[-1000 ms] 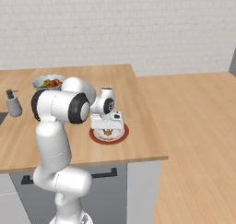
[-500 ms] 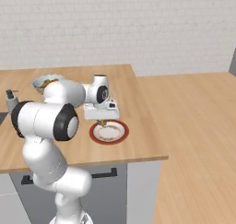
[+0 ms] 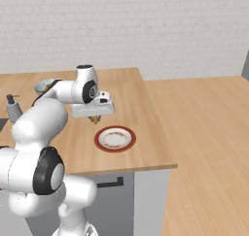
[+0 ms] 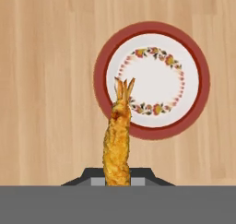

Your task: Pick up the knife from the drawer and place it on the cutting board. Then place the meat from the plate to the cutting board.

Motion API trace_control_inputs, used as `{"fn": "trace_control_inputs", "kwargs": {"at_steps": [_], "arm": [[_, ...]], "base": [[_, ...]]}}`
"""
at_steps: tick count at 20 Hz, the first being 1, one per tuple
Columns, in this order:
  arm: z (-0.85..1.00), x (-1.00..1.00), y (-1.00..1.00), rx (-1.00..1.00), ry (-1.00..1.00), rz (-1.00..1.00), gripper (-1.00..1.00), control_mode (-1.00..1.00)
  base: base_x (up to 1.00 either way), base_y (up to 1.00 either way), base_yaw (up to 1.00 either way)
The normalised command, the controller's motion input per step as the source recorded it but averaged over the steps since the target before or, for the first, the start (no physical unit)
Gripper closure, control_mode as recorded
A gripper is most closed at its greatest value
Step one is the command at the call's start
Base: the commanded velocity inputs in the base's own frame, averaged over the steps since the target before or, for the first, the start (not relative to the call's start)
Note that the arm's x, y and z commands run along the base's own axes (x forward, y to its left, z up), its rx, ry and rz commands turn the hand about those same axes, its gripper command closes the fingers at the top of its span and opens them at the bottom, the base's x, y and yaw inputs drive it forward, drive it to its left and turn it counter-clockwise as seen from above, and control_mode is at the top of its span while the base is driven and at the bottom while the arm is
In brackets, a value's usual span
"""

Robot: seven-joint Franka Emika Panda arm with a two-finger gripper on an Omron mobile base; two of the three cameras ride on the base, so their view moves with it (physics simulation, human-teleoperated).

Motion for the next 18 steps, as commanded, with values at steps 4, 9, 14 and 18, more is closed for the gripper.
{"fn": "trace_control_inputs", "kwargs": {"at_steps": [4,9,14,18], "arm": [[0.45,-0.32,0.01,0.00,-0.06,0.00,1.00,-1.00],[0.15,-0.17,0.00,0.00,0.00,0.01,1.00,1.00],[0.00,0.00,0.00,0.00,0.00,0.00,1.00,1.00],[0.00,0.00,0.00,0.00,0.00,0.00,1.00,1.00]], "base": [[0.00,0.00,0.00],[-0.24,-0.02,0.03],[-0.97,-0.02,0.09],[-1.00,0.09,0.11]]}}
